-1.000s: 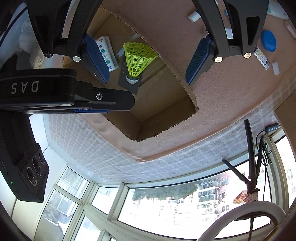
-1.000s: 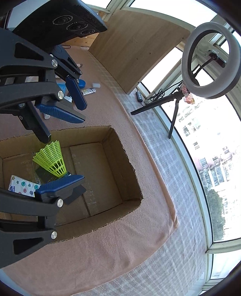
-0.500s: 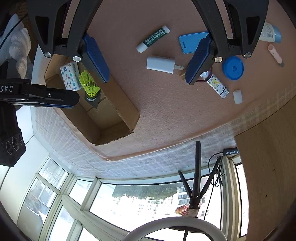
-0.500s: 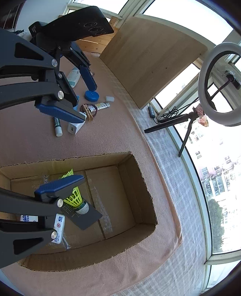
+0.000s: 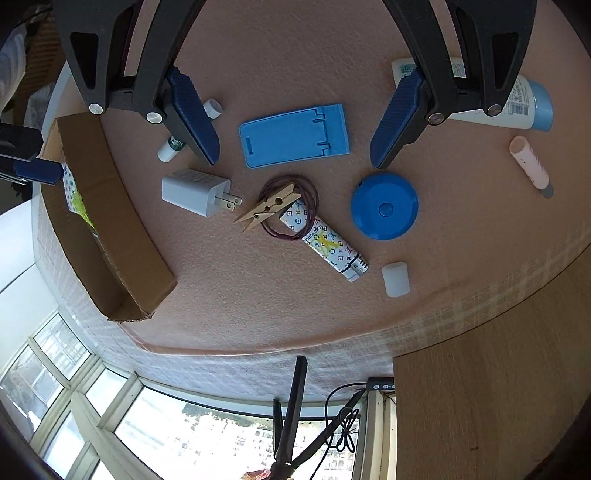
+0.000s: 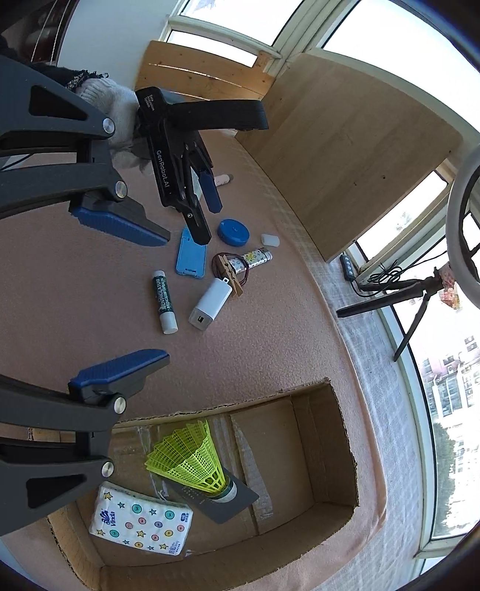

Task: Organize objects
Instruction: 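Reach the left tool to the blue phone stand and close on it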

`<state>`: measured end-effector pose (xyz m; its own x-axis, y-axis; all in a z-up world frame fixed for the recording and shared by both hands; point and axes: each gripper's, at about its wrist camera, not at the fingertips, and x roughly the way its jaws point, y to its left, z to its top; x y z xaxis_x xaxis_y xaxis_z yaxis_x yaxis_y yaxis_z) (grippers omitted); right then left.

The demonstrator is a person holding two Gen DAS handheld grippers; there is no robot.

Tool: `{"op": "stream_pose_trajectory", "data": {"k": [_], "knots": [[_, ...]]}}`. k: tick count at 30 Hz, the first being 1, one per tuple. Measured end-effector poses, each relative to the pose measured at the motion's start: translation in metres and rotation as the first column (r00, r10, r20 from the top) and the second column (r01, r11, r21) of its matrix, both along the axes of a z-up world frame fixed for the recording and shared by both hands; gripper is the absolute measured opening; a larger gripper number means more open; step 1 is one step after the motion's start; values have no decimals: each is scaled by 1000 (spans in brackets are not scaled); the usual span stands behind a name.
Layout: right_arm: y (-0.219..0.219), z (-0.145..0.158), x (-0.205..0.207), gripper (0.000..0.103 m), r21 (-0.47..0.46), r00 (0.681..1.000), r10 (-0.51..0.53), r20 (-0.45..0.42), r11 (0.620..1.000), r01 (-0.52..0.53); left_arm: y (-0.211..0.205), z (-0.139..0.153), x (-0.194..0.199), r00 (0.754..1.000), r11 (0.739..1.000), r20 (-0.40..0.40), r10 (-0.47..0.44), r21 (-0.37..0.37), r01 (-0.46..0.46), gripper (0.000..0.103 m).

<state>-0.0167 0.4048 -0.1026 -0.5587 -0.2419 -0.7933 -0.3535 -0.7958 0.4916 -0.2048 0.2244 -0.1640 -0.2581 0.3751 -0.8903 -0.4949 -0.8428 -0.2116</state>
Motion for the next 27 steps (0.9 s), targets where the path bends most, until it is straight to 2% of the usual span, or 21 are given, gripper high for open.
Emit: {"op": "stream_pose_trajectory", "data": {"k": [8, 18, 27], "knots": [[-10, -11, 3, 54, -5, 999, 13, 30, 1000, -13, 8, -11, -3, 1000, 1000, 13, -21, -12, 21, 85], [-9, -17, 3, 54, -18, 999, 14, 45, 1000, -13, 16, -22, -11, 997, 999, 68, -47, 1, 47, 81], [-5, -22, 2, 54, -14, 998, 14, 62, 1000, -13, 24, -30, 13, 991, 990, 58, -122, -60, 126, 81]]}}
